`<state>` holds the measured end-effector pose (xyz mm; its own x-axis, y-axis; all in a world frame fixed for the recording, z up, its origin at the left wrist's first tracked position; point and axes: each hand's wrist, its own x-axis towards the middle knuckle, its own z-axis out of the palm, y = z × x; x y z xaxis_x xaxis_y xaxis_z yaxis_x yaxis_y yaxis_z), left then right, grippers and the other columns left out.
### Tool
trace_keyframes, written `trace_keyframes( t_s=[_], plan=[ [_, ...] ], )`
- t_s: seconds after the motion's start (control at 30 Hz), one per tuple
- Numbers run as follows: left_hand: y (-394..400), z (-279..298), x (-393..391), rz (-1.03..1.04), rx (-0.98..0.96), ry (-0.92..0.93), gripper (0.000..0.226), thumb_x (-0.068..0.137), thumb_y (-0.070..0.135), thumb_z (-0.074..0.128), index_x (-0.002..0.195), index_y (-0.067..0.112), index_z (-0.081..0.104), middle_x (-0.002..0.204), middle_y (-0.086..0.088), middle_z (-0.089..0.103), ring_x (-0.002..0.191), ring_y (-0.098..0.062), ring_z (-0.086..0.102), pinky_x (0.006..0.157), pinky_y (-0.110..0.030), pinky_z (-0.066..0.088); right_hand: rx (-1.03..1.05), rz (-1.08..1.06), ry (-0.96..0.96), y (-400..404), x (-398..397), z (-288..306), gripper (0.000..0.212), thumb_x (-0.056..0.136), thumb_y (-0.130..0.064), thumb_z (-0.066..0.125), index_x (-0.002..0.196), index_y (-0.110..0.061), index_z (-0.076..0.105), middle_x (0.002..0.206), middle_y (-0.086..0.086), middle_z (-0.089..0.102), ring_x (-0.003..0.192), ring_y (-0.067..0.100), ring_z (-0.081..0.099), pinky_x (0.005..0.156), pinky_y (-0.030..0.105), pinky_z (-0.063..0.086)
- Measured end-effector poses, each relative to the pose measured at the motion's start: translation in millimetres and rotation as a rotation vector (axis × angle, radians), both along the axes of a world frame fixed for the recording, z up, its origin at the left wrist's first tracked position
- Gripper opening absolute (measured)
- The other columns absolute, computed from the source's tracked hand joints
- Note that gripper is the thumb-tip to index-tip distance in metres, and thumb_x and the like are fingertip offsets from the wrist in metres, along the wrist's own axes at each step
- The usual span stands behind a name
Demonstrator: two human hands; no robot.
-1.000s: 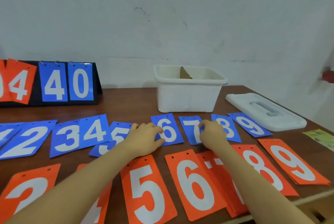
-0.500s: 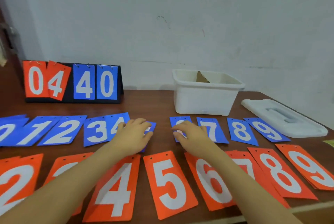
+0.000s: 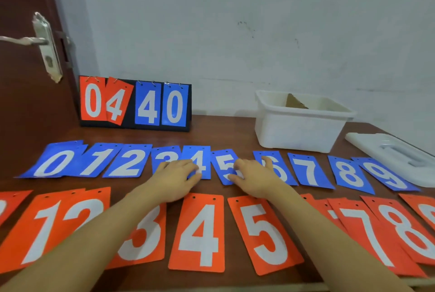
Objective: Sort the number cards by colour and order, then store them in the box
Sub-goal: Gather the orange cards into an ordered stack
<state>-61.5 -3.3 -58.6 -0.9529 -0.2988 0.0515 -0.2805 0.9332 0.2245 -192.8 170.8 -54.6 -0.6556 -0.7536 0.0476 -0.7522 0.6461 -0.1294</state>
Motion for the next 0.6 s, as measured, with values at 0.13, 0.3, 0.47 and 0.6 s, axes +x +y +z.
trace_keyframes(
  t_s=[0.13, 0.3, 0.47, 0.6],
  plan=[
    [-3.7, 13.1, 32.1, 0.026, -0.085, 0.200, 0.043, 0.095, 0.045, 0.033, 0.136, 0.031, 0.038, 0.149, 0.008, 0.031, 0.137, -0.012, 0.022, 0.111, -0.036, 0.009, -0.087, 0.064, 0.101, -18.2, 39.6, 20.0, 0.035, 0.096, -0.042, 0.037, 0.123, -0.022, 0.049, 0.131, 0.000, 0.047, 0.121, 0.022, 0.044, 0.109, 0.045, 0.015],
    [-34.1, 16.4, 128.7, 0.174, -0.153, 0.466, 0.034, 0.091, 0.038, 0.047, 0.123, 0.028, 0.053, 0.135, 0.011, 0.048, 0.127, -0.012, 0.038, 0.103, -0.033, 0.016, -0.333, 0.290, 0.097, -61.2, 138.9, 33.3, 0.029, 0.095, -0.039, 0.041, 0.111, -0.021, 0.056, 0.115, -0.001, 0.055, 0.108, 0.021, 0.051, 0.097, 0.040, 0.027],
    [-73.3, 2.3, 219.6, 0.376, -0.190, 0.458, 0.028, 0.090, 0.036, 0.050, 0.116, 0.028, 0.058, 0.125, 0.008, 0.054, 0.119, -0.017, 0.044, 0.095, -0.033, 0.024, -0.392, 0.464, 0.053, -119.0, 230.4, 11.6, 0.024, 0.095, -0.036, 0.042, 0.104, -0.021, 0.060, 0.102, -0.003, 0.059, 0.102, 0.018, 0.054, 0.088, 0.034, 0.034],
    [-115.2, -7.9, 275.1, 0.676, -0.160, 0.318, 0.038, 0.091, 0.045, 0.042, 0.121, 0.024, 0.054, 0.129, 0.000, 0.050, 0.119, -0.025, 0.042, 0.098, -0.042, 0.030, -0.393, 0.562, 0.057, -158.0, 283.2, -3.6, 0.029, 0.095, -0.042, 0.040, 0.109, -0.025, 0.061, 0.112, -0.008, 0.063, 0.108, 0.014, 0.053, 0.096, 0.035, 0.030]
  ],
)
